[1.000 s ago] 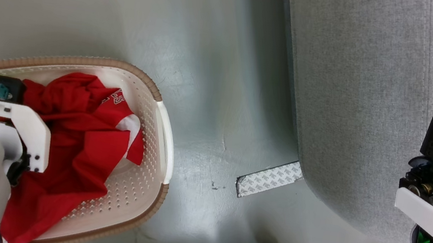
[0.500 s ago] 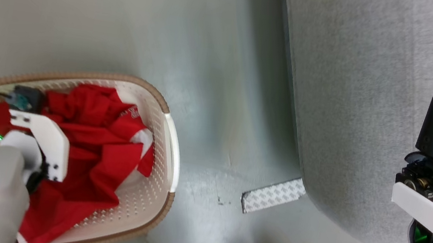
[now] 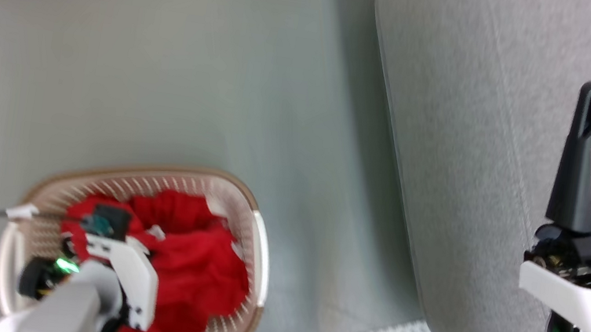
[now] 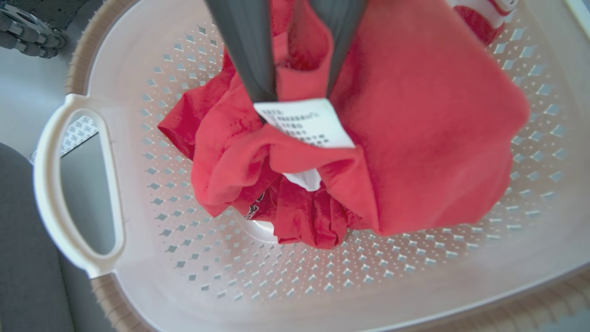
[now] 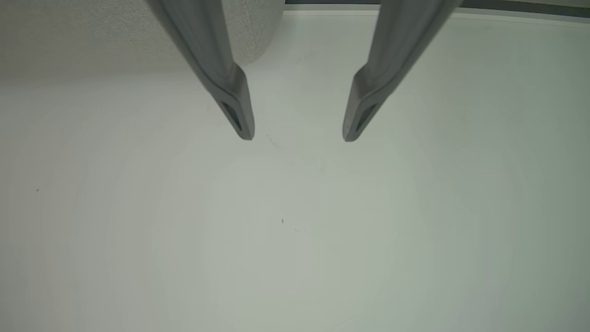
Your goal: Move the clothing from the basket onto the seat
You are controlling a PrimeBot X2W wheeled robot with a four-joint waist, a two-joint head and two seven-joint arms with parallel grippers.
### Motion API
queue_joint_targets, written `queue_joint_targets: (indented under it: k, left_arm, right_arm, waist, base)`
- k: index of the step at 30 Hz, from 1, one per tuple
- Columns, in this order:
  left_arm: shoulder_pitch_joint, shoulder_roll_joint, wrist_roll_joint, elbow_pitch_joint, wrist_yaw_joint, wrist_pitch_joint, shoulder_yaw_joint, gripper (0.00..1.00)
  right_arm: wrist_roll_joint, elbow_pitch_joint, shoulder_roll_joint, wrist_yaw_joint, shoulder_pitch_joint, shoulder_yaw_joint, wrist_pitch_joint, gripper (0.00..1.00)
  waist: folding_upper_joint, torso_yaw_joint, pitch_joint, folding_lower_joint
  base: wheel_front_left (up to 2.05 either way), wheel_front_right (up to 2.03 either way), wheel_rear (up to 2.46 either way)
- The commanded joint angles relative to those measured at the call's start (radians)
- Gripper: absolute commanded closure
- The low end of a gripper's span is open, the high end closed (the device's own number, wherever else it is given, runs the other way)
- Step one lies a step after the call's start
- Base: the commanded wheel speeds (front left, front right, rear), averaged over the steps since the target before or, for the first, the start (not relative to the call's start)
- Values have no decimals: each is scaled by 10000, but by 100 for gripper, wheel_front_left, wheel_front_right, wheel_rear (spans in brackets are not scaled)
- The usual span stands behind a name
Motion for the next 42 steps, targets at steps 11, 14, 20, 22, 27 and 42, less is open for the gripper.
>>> queue_joint_targets:
  k: [11, 14, 20, 22, 27, 42]
  left_arm:
    - [1504, -330, -1623, -1367, -23, -1310, -1657, 100]
    - [1714, -252, -1960, -1835, -24, -1544, -2128, 100]
    - [1991, -29, -2801, -3174, -24, -1940, -2546, 100]
    - [2034, 99, -2993, -3691, -24, -1999, -2598, 100]
    - [1996, 437, -2929, -5044, 36, -2090, -2512, 100]
    - [1152, 1174, -2829, -9248, 1209, -1141, -2010, 100]
  right_arm:
    - [-562, 1007, -125, -21, 1283, 27, 8, 0]
    - [-497, 1177, -290, -21, 1567, 72, 9, 0]
    - [-280, 1452, -507, -21, 2042, 130, 9, 0]
    - [-214, 1515, -582, -21, 2204, 157, 9, 0]
    - [-143, 1691, -659, -21, 2633, 254, 9, 0]
    - [354, 1835, -684, -21, 3022, 991, 10, 0]
  waist:
    - [0, 1974, -3566, 1]
    - [0, 2398, -4080, 1]
    - [0, 3062, -4977, 1]
    - [0, 3207, -5239, 1]
    - [0, 3440, -5878, 1]
    - [0, 3304, -6386, 1]
  base:
    - [0, 0, 0]
    - [0, 0, 0]
    - [0, 0, 0]
    - [0, 0, 0]
    - [0, 0, 0]
    - [0, 0, 0]
